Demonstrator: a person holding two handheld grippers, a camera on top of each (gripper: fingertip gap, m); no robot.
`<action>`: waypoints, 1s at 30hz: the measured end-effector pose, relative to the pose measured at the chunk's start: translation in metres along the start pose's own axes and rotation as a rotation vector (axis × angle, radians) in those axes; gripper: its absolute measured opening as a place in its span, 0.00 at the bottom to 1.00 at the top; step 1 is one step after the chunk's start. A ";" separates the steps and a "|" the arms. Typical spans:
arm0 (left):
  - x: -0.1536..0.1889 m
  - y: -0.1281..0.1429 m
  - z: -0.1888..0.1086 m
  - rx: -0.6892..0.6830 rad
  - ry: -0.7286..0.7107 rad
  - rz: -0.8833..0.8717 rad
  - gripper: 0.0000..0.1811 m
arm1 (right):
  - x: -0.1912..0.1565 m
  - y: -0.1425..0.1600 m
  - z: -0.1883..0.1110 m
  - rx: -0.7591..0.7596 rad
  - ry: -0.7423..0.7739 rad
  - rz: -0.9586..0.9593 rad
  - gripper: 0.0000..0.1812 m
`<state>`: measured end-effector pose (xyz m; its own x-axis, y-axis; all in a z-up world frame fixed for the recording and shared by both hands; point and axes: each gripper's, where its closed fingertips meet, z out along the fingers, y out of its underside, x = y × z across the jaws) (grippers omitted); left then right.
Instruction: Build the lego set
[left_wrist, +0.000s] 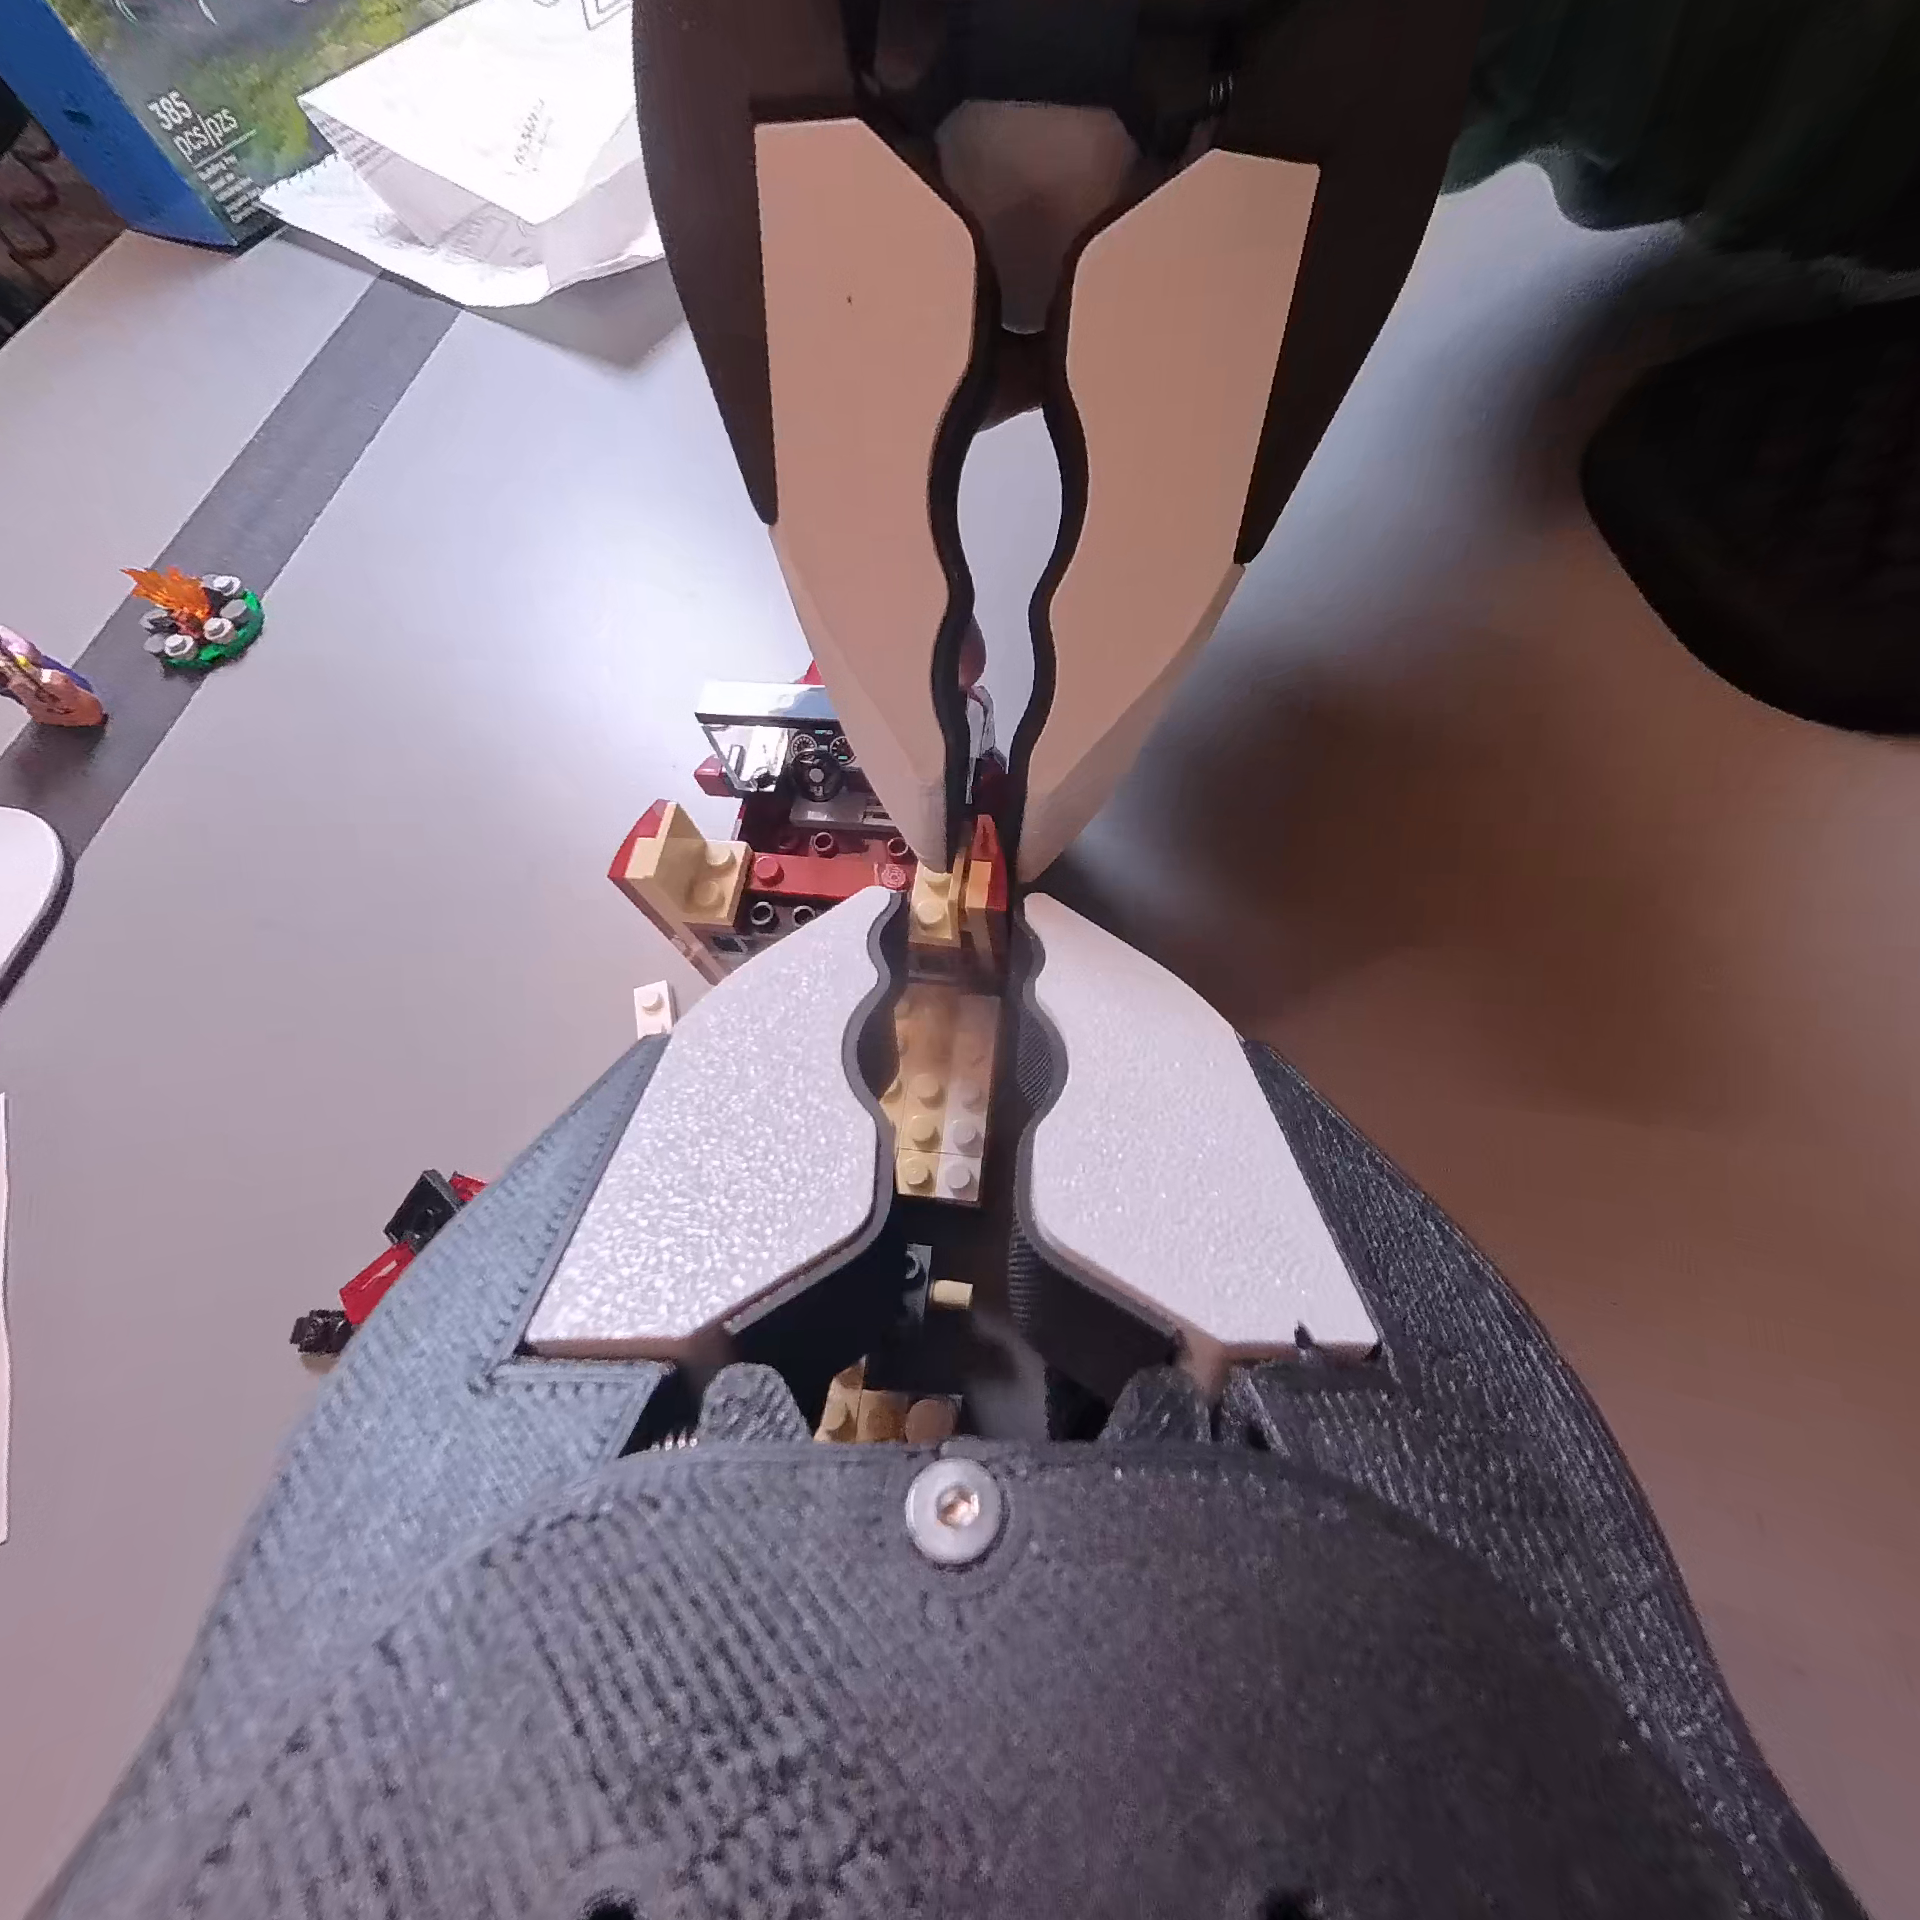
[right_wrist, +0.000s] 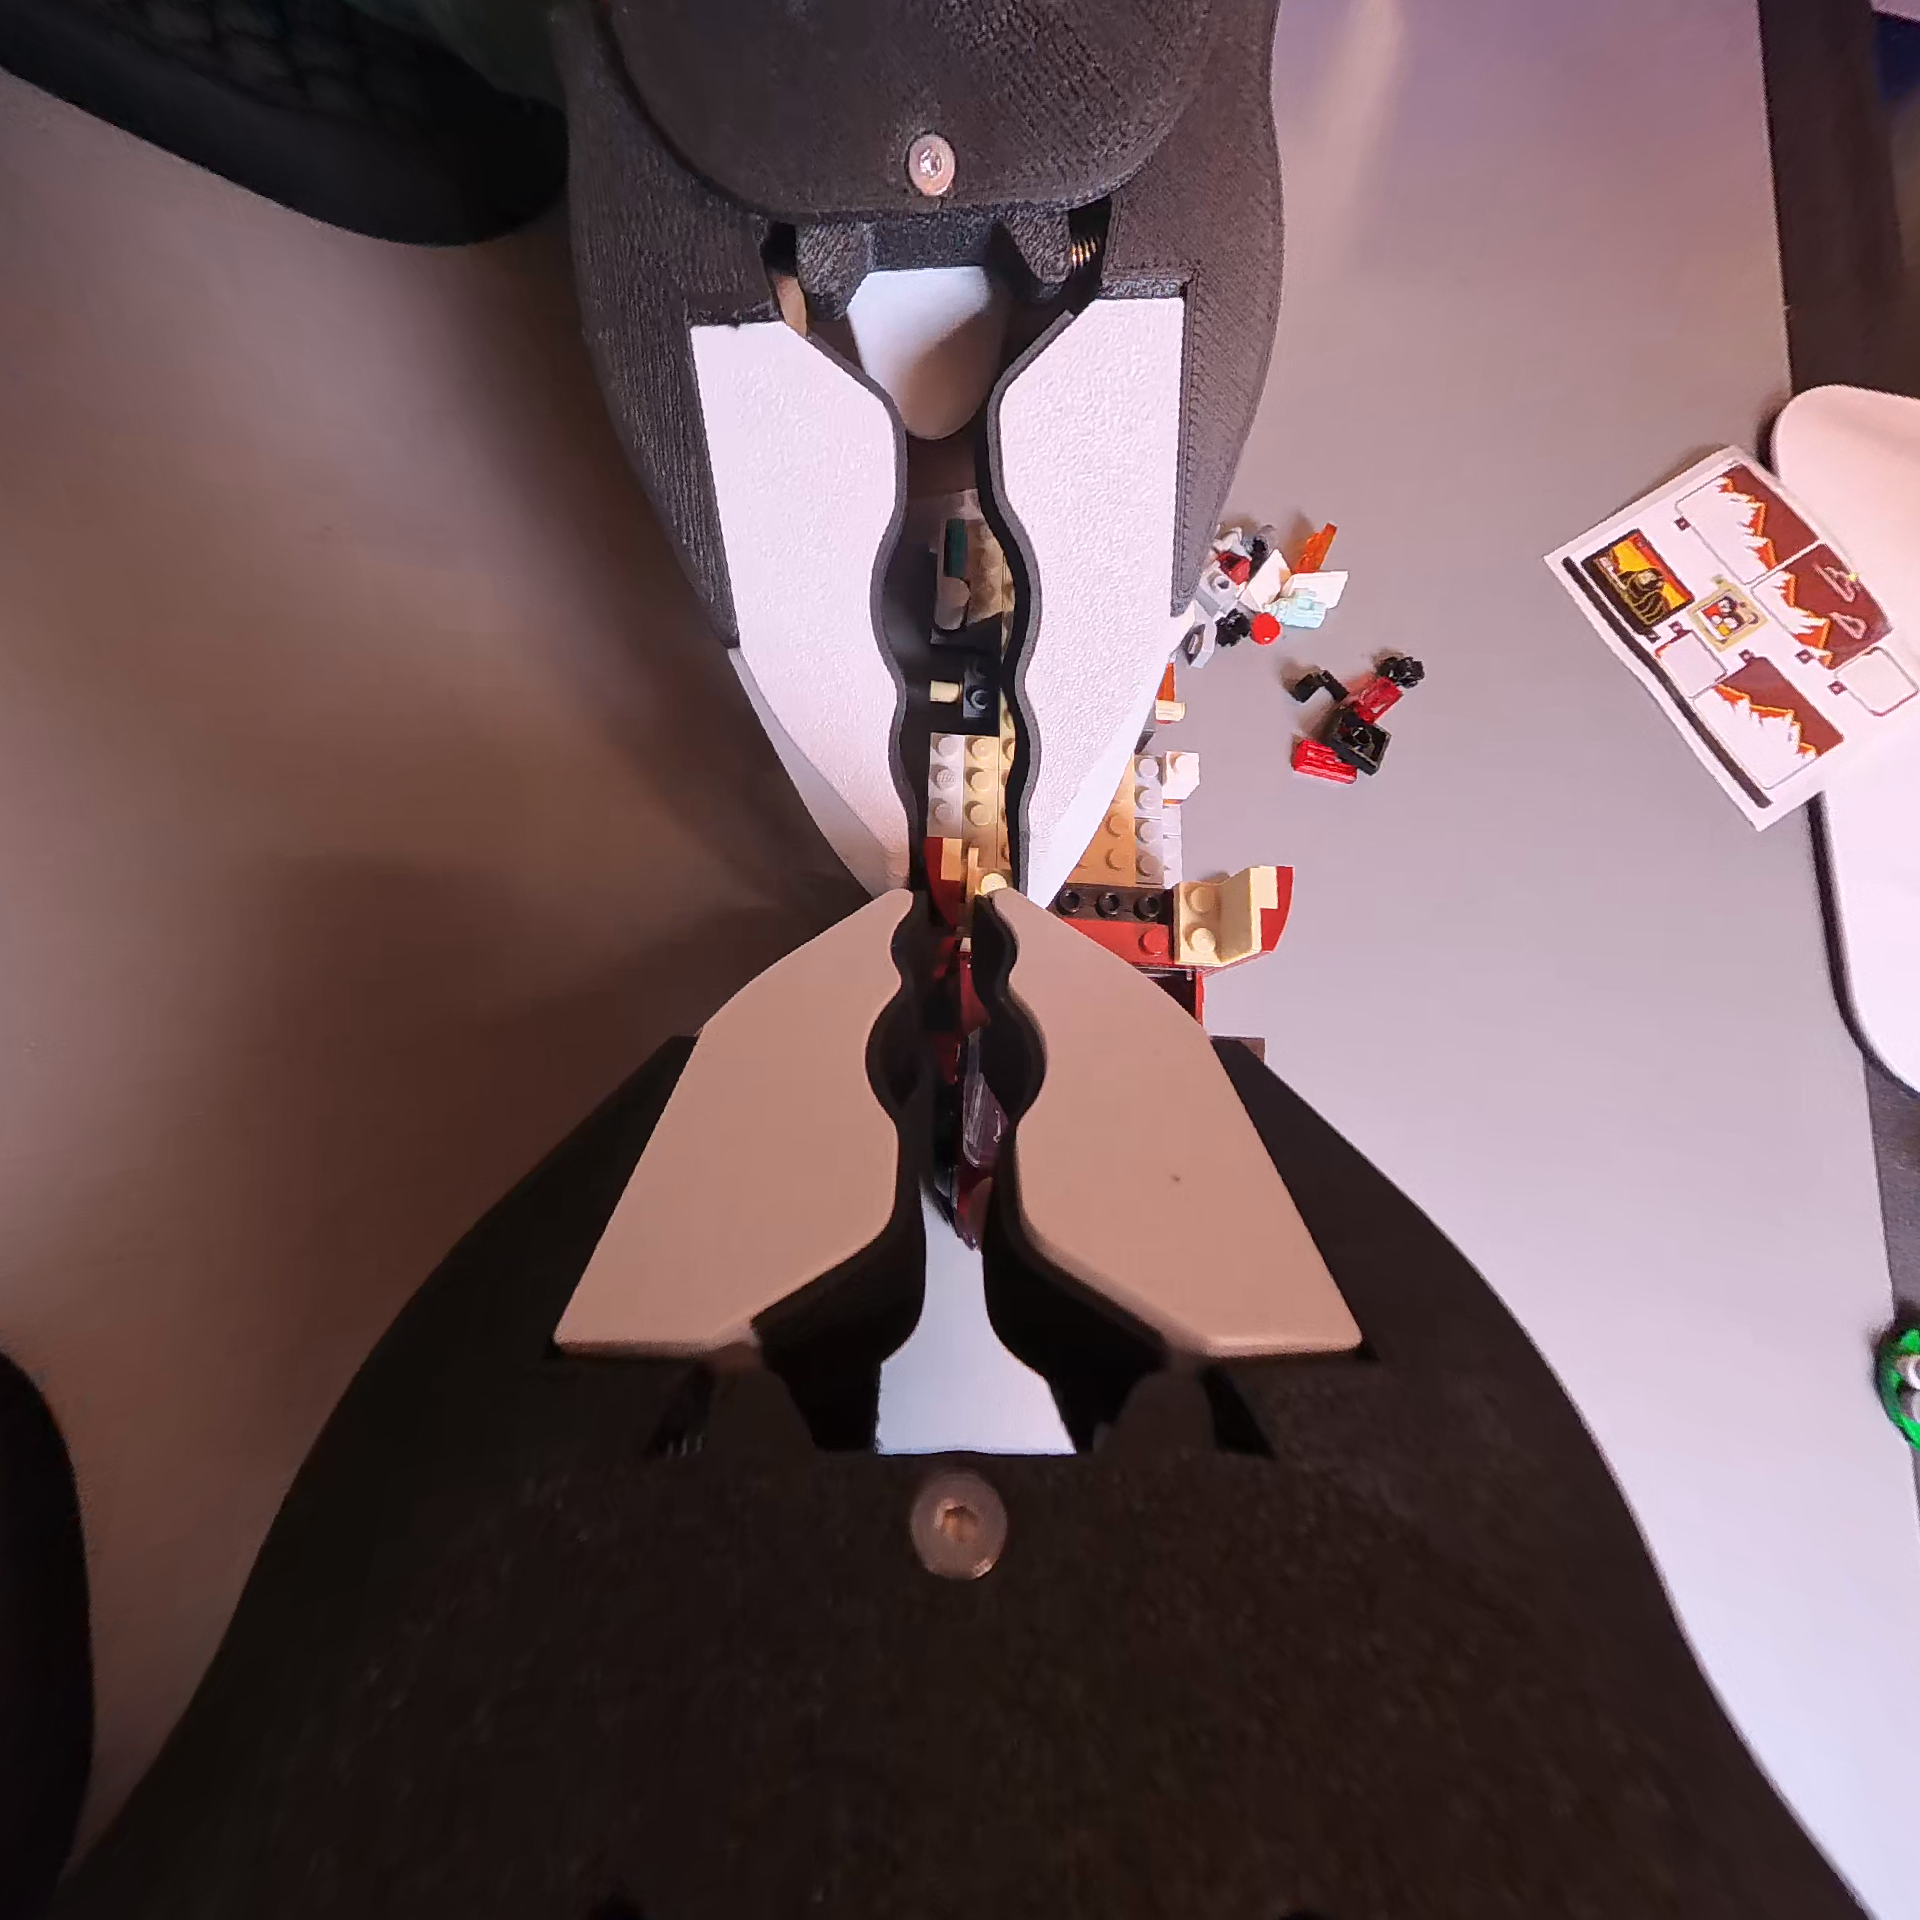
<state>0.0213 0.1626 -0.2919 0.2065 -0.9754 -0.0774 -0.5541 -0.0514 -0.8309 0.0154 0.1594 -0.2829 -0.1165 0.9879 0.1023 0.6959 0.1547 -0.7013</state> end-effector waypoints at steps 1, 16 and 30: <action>0.000 0.000 0.000 0.000 0.004 0.001 0.10 | 0.000 0.000 0.000 0.001 0.001 0.005 0.04; 0.002 -0.002 0.002 -0.014 0.049 0.005 0.10 | -0.001 -0.004 -0.004 -0.106 -0.018 -0.010 0.05; 0.000 -0.002 0.001 0.020 0.051 -0.001 0.10 | 0.000 0.000 -0.002 -0.107 -0.027 0.028 0.04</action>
<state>0.0229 0.1631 -0.2912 0.1658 -0.9850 -0.0487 -0.5377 -0.0489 -0.8417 0.0163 0.1596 -0.2817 -0.1138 0.9914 0.0642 0.7703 0.1288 -0.6245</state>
